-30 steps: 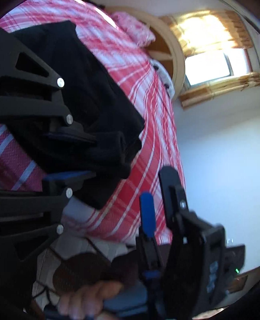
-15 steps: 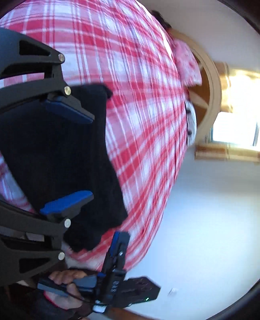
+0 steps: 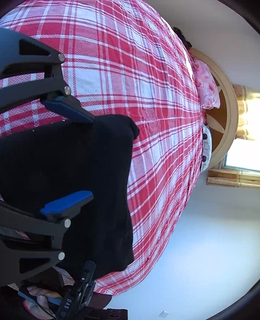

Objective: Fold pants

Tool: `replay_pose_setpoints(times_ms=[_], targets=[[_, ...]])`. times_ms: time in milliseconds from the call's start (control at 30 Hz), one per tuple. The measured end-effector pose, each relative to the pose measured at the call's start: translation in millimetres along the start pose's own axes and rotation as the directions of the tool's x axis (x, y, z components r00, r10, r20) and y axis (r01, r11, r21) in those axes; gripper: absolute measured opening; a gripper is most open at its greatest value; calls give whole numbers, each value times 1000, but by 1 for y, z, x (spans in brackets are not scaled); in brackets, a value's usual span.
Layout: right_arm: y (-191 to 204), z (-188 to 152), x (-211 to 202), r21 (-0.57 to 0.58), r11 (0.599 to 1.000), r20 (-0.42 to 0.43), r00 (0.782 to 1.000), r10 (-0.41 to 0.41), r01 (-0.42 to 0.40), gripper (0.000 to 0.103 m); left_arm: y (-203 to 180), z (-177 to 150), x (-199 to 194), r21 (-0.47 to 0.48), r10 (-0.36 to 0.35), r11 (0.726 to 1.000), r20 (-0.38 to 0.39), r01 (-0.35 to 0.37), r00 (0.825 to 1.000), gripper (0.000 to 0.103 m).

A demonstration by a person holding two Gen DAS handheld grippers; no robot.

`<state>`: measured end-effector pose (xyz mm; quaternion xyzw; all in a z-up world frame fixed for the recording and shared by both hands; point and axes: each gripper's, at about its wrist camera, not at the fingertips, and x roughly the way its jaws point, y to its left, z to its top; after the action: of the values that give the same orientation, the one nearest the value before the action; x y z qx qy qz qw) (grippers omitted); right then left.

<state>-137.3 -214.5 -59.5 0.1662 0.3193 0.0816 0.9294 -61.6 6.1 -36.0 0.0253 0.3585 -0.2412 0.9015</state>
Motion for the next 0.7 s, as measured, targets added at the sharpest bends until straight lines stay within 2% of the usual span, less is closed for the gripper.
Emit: replay_pose_setpoints(times_ms=[100, 167, 267, 367, 467, 533, 633, 700], targets=[[10, 3, -6, -40, 999, 28, 999, -17, 18, 23, 4, 3, -9, -4, -3, 1000, 27, 3, 1000, 72], [21, 10, -18, -97, 995, 79, 997, -18, 26, 23, 5, 7, -13, 3, 11, 1000, 47, -11, 999, 72], [23, 17, -37, -115, 993, 127, 992, -23, 37, 23, 4, 11, -16, 13, 28, 1000, 58, -28, 998, 73], [4, 7, -37, -76, 995, 98, 994, -57, 65, 23, 2, 13, -11, -7, 18, 1000, 49, -18, 999, 73], [-11, -13, -22, -29, 996, 49, 996, -80, 82, 26, -10, 13, -5, 28, 28, 999, 35, -29, 999, 73], [-14, -20, -26, 1, 997, 100, 992, -72, 72, 32, -21, 12, 4, 82, 81, 993, 19, -82, 997, 73], [-19, -18, -34, 43, 998, 84, 995, -56, 52, 37, -25, 10, 13, 118, 145, 983, -9, -143, 989, 73], [-25, -18, -50, 78, 992, 96, 989, -109, 101, 37, -23, 11, 8, 112, 150, 982, 9, -150, 989, 73]])
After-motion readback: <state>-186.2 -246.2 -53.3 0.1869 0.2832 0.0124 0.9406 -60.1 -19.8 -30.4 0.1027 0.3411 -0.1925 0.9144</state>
